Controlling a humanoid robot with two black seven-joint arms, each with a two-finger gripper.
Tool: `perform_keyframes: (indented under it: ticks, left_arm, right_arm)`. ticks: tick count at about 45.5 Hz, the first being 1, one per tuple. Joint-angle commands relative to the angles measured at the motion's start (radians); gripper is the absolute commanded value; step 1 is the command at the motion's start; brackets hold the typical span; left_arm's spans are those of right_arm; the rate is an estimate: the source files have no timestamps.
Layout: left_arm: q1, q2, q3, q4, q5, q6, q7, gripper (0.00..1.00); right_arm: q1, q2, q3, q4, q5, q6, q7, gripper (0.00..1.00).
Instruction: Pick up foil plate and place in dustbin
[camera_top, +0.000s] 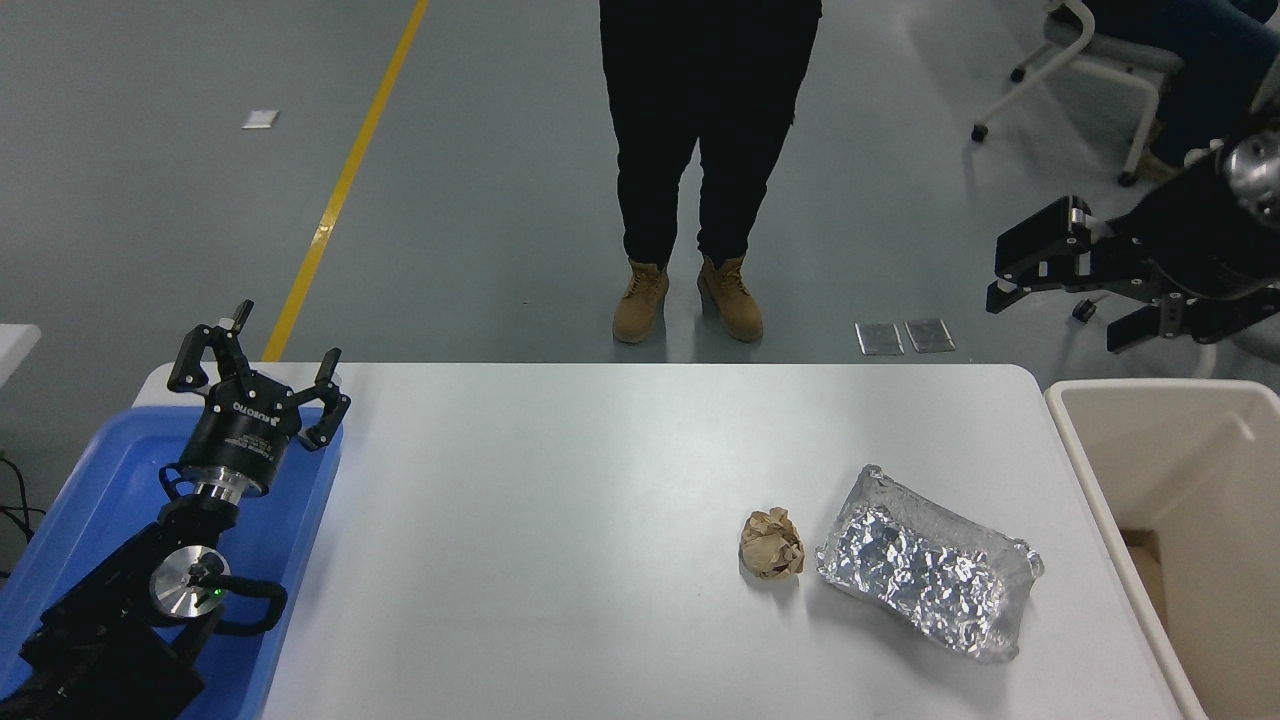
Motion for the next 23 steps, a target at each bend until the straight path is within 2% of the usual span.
perform_keyframes:
  ticks: [1,23]
  left_arm:
    - [0.0,0.0,0.0,0.0,0.0,0.0,0.0,0.98]
    - [0.0,0.0,0.001,0.001,0.0,0.001,-0.002,0.98]
  right_arm:
    - [0.121,0.036,0.018,0.028,0.001,0.056,0.002,1.0]
    - [0.055,0.03,0.016,0.027,-0.018,0.056,0.002,1.0]
